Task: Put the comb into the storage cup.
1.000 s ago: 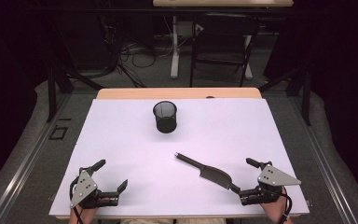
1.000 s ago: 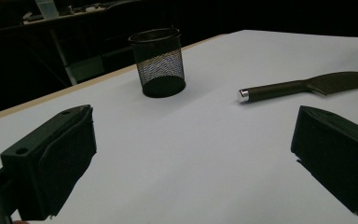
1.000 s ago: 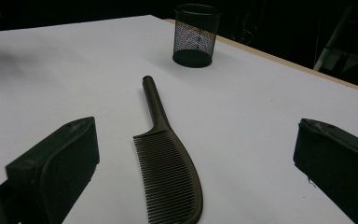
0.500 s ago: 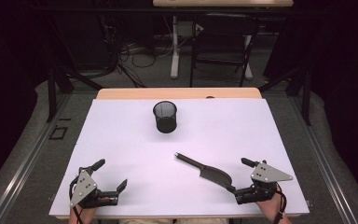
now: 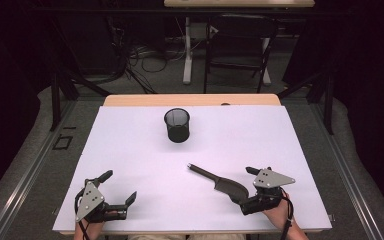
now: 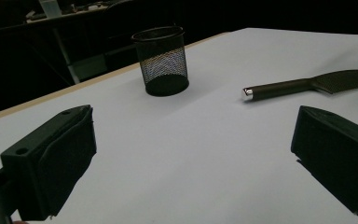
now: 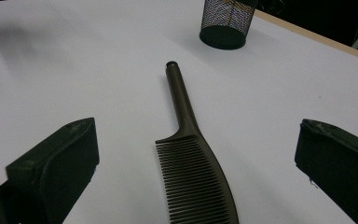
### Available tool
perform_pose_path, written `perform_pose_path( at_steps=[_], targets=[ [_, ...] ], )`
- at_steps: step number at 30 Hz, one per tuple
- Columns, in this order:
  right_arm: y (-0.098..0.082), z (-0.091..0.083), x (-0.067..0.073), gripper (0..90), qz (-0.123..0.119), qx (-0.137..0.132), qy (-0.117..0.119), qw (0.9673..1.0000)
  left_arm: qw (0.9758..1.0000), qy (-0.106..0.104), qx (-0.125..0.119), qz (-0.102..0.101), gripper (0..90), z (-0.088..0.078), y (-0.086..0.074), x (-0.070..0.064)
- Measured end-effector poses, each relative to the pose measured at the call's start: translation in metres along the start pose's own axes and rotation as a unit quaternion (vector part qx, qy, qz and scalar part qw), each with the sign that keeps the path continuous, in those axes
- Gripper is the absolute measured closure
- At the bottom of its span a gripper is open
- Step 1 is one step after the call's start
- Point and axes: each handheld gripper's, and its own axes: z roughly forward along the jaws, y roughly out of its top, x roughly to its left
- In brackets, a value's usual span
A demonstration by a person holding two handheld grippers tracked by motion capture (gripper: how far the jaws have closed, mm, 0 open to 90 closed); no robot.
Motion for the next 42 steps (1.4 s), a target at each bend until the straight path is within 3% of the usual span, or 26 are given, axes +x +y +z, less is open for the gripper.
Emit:
perform_pose_path(
  at_steps=[42],
  targets=[
    [0.032,0.053,0.003,0.0,-0.026,0.033,0.051,0.9978,1.0,-0.001,0.004,0.001,0.0,0.0,0.0,0.001]
  ],
)
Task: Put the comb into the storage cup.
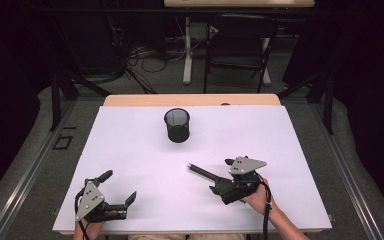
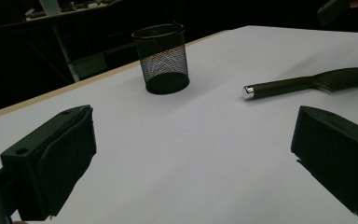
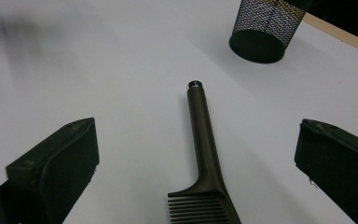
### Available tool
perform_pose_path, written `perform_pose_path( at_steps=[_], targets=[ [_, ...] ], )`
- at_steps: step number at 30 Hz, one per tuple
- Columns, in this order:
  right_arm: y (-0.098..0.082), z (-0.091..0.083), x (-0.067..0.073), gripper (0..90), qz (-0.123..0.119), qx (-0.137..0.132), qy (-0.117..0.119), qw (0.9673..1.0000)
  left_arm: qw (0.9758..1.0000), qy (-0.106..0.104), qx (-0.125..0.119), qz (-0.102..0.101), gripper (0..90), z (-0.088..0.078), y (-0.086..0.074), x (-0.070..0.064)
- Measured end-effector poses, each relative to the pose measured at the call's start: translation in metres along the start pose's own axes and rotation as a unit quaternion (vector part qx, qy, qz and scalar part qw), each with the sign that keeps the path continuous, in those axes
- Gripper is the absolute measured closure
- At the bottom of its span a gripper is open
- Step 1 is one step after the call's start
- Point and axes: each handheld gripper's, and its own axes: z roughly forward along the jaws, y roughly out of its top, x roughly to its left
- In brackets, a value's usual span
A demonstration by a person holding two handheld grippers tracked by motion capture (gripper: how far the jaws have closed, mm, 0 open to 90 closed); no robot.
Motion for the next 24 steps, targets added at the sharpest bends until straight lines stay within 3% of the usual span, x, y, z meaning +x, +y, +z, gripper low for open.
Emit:
perform_pose_path(
  at_steps=[24],
  targets=[
    [0.021,0.035,-0.004,2.1,-0.009,0.027,0.027,0.9992,1.0,0.003,0.0,0.002,0.0,-0.001,0.0,0.0]
  ],
)
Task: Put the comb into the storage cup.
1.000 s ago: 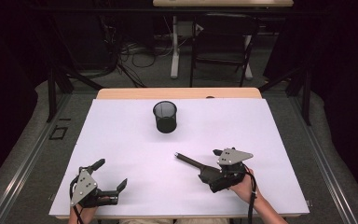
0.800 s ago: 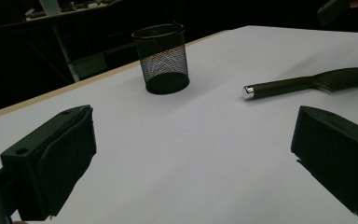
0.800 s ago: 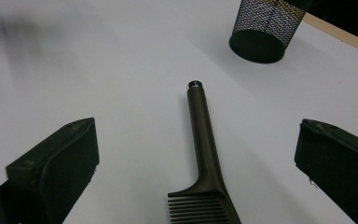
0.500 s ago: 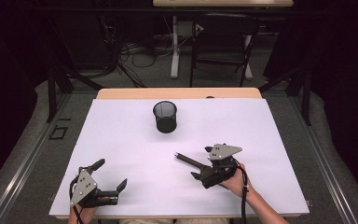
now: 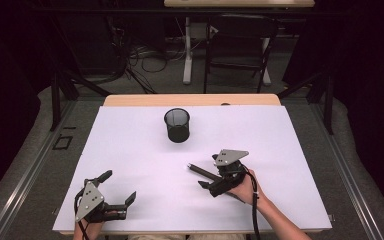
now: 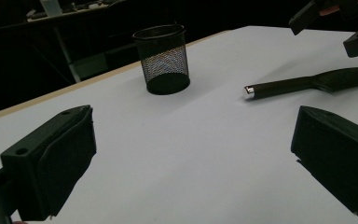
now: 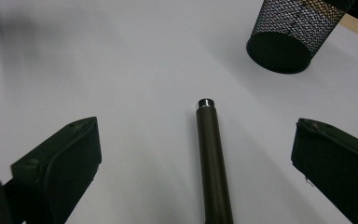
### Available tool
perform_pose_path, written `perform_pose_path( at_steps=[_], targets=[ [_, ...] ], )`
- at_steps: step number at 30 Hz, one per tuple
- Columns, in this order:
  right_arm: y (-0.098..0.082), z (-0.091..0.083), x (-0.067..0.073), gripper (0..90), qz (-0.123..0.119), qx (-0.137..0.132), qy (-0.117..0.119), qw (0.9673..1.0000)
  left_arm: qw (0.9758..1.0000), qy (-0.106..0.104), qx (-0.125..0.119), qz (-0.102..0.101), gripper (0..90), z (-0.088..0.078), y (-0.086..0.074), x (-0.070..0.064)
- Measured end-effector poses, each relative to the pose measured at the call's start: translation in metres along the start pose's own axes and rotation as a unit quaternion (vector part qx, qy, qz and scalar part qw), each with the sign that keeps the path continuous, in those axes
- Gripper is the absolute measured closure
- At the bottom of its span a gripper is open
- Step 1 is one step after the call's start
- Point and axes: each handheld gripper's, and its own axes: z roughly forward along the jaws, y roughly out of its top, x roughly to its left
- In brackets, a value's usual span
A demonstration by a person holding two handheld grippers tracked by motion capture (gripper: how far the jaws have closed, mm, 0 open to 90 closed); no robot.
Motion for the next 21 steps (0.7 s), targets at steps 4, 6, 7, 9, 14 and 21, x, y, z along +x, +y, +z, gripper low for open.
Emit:
perform_pose_path(
  at_steps=[4,6,7,9,14,21],
  targets=[
    [0.004,0.005,-0.002,10.3,-0.001,0.002,0.003,1.0,1.0,0.0,0.0,-0.001,0.0,0.0,0.0,0.0],
    [0.006,0.008,-0.003,14.3,-0.002,0.004,0.003,1.0,1.0,0.0,0.0,0.001,0.0,0.0,0.0,0.0],
    [0.007,0.009,-0.003,14.8,-0.003,0.006,0.002,1.0,1.0,0.0,0.0,0.001,0.0,0.0,0.0,0.001],
    [0.009,0.013,-0.004,17.6,-0.004,0.013,0.006,0.9999,1.0,0.001,-0.001,0.001,0.0,0.0,0.0,0.001],
    [0.012,0.023,-0.005,35.4,-0.011,0.026,0.018,0.9994,1.0,0.001,0.0,0.0,0.0,0.0,0.0,0.001],
    [0.015,0.032,-0.004,71.2,-0.025,0.04,0.027,0.9985,1.0,0.0,0.0,-0.001,0.0,0.0,0.0,0.001]
  ],
)
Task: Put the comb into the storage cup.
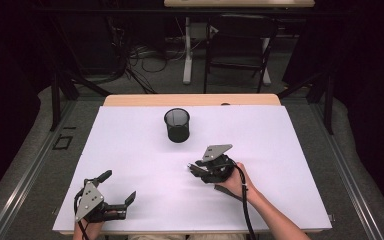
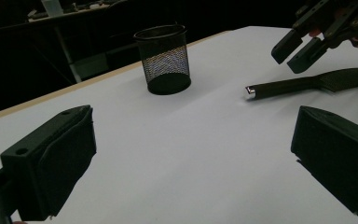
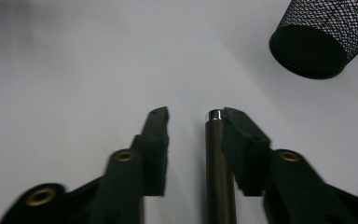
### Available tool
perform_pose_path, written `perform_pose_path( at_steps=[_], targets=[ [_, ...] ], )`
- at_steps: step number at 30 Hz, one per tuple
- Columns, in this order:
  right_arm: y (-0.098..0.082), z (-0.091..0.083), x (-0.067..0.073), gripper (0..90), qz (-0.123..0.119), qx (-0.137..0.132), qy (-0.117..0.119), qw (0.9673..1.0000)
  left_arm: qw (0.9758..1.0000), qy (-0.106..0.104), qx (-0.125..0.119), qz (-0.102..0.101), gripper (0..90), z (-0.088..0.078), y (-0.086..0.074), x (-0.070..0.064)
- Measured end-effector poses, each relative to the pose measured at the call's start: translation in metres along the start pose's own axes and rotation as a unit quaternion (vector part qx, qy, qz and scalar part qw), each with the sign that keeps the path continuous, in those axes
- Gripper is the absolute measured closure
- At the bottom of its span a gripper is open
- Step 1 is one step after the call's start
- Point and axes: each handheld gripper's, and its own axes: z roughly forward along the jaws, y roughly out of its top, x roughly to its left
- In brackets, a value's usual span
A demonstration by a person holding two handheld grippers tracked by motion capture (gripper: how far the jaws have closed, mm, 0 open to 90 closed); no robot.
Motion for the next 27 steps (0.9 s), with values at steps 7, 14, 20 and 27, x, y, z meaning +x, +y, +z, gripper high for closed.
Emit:
perform_pose_path(
  at_steps=[7,14,20,27],
  targets=[
    [0.008,0.009,0.006,90.0,-0.033,0.024,-0.01,0.9991,1.0,0.0,-0.001,0.003,0.0,0.0,0.0,-0.001],
    [0.013,0.026,0.008,90.0,-0.048,0.06,-0.01,0.997,1.0,0.0,0.0,0.001,0.0,0.0,0.0,0.0],
    [0.016,0.037,0.006,90.0,-0.057,0.083,-0.011,0.9949,1.0,0.0,0.0,0.001,0.0,0.0,0.0,0.0],
    [0.017,0.045,0.003,90.0,-0.056,0.104,-0.016,0.9928,1.0,0.0,0.001,0.001,0.0,0.0,0.0,0.001]
  ],
)
